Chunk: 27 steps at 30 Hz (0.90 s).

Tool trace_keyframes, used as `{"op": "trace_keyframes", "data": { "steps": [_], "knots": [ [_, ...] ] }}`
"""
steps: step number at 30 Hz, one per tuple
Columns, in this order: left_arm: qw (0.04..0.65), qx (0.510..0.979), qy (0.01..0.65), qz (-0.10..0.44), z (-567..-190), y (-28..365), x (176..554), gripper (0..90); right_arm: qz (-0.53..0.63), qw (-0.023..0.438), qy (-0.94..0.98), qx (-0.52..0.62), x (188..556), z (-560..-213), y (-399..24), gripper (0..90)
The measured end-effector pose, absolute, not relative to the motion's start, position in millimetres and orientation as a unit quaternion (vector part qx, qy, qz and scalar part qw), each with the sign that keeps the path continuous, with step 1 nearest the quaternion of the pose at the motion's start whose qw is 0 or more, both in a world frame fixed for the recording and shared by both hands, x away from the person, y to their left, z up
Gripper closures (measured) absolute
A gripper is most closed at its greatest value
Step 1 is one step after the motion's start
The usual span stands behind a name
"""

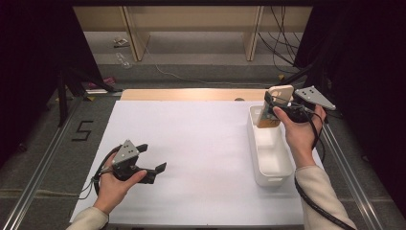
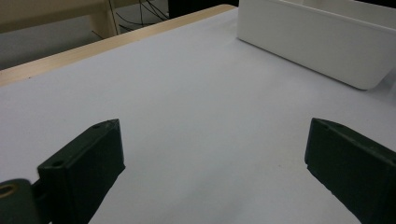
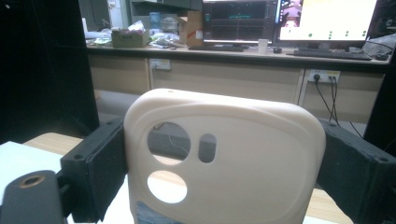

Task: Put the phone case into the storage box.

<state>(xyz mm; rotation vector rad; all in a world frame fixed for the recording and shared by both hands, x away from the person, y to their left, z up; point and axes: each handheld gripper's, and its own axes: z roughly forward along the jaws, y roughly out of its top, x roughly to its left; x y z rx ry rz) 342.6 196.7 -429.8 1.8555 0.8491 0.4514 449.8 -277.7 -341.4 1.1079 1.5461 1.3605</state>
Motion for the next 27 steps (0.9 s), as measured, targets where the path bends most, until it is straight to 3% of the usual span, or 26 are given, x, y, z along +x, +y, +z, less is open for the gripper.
{"op": "trace_keyframes", "data": {
  "steps": [27],
  "knots": [
    [0.502, 0.768, 0.35, 0.187, -428.9, 196.0, 341.8, 3.8, 0.534, 0.395, 0.605, 0.439, 454.3, -337.8, -279.5, 11.5]
  ]
}}
